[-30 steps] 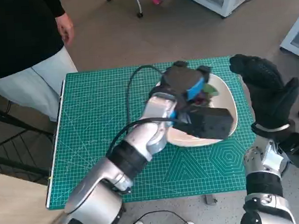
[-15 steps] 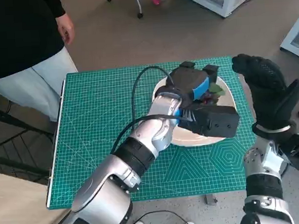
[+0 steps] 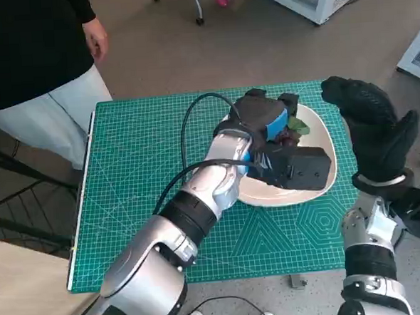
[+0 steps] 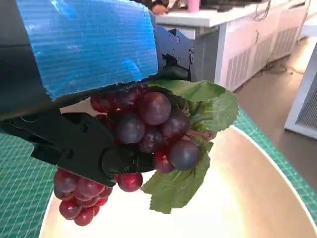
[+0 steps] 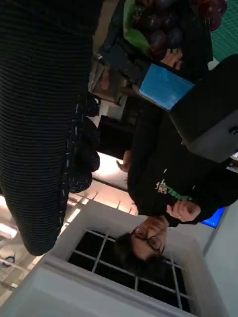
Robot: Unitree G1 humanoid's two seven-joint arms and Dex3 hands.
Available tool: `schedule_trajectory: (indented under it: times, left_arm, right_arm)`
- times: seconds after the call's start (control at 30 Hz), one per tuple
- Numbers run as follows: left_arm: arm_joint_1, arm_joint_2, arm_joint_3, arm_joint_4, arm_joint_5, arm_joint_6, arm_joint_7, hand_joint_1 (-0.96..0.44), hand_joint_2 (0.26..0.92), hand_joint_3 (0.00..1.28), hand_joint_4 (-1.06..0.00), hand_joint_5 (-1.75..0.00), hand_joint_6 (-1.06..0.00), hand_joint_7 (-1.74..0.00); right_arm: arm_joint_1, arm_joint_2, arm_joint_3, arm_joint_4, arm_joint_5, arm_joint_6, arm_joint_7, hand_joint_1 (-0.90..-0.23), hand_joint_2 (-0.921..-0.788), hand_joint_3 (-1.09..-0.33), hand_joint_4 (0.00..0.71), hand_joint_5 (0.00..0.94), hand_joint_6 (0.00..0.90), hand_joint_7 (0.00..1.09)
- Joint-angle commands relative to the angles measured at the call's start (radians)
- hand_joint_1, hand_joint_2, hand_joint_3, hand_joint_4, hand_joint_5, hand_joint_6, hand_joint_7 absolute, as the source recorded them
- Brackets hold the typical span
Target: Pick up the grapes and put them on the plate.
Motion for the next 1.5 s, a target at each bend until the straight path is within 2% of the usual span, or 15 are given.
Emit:
schedule_trajectory:
  times: [0.03, 0.1, 0.17, 0.33, 0.67, 1.1, 1.33, 1.5]
  left_arm:
    - [-0.043, -0.009, -0.001, 0.011, -0.009, 0.020, -0.056, -0.44, 0.921, 0.13, -0.36, -0.46, -0.39, -0.28]
    - [-0.048, -0.009, -0.011, 0.010, -0.002, 0.032, -0.072, -0.50, 0.921, 0.12, -0.22, -0.22, -0.32, -0.13]
    - [-0.049, -0.008, -0.022, 0.008, 0.006, 0.040, -0.081, -0.55, 0.921, 0.11, -0.10, -0.10, -0.23, -0.06]
    - [-0.044, -0.001, -0.041, 0.003, 0.016, 0.032, -0.078, -0.64, 0.921, 0.13, -0.02, -0.01, -0.10, -0.01]
    - [-0.024, 0.012, -0.030, -0.006, 0.005, -0.014, -0.062, -0.77, 0.921, 0.29, 0.00, 0.00, -0.04, 0.00]
    - [0.010, 0.068, -0.023, -0.070, 0.008, -0.030, -0.047, -0.82, 0.921, 0.34, 0.00, 0.00, -0.01, 0.00]
    - [0.155, 0.179, 0.054, -0.272, -0.036, -0.092, 0.026, -0.79, 0.921, 0.35, 0.00, 0.00, -0.02, -0.01]
    - [0.300, 0.249, 0.174, -0.402, -0.151, -0.244, 0.092, -0.72, 0.921, 0.40, 0.00, 0.00, -0.06, -0.02]
  right_arm:
    - [0.026, 0.008, 0.003, 0.010, 0.001, 0.016, -0.006, -0.576, -0.921, -0.616, 0.311, 0.000, 0.403, 0.00]
    - [0.025, 0.009, 0.004, 0.011, 0.002, 0.018, -0.005, -0.576, -0.921, -0.616, 0.311, 0.000, 0.403, 0.00]
    - [0.025, 0.010, 0.004, 0.012, 0.003, 0.020, -0.004, -0.575, -0.921, -0.615, 0.312, 0.001, 0.404, 0.00]
    - [0.026, 0.011, 0.004, 0.011, 0.005, 0.025, -0.002, -0.573, -0.921, -0.613, 0.312, 0.001, 0.404, 0.00]
    - [0.029, 0.013, 0.005, 0.008, 0.003, 0.025, -0.002, -0.573, -0.921, -0.611, 0.311, 0.000, 0.406, 0.00]
    - [0.026, 0.014, 0.008, 0.010, -0.006, 0.021, -0.011, -0.572, -0.921, -0.609, 0.303, 0.000, 0.408, 0.00]
    - [0.025, 0.022, 0.015, 0.006, -0.014, 0.012, -0.022, -0.571, -0.921, -0.609, 0.303, 0.001, 0.408, 0.00]
    - [0.018, 0.028, 0.019, 0.016, -0.017, 0.005, -0.027, -0.573, -0.921, -0.607, 0.301, 0.000, 0.409, 0.00]
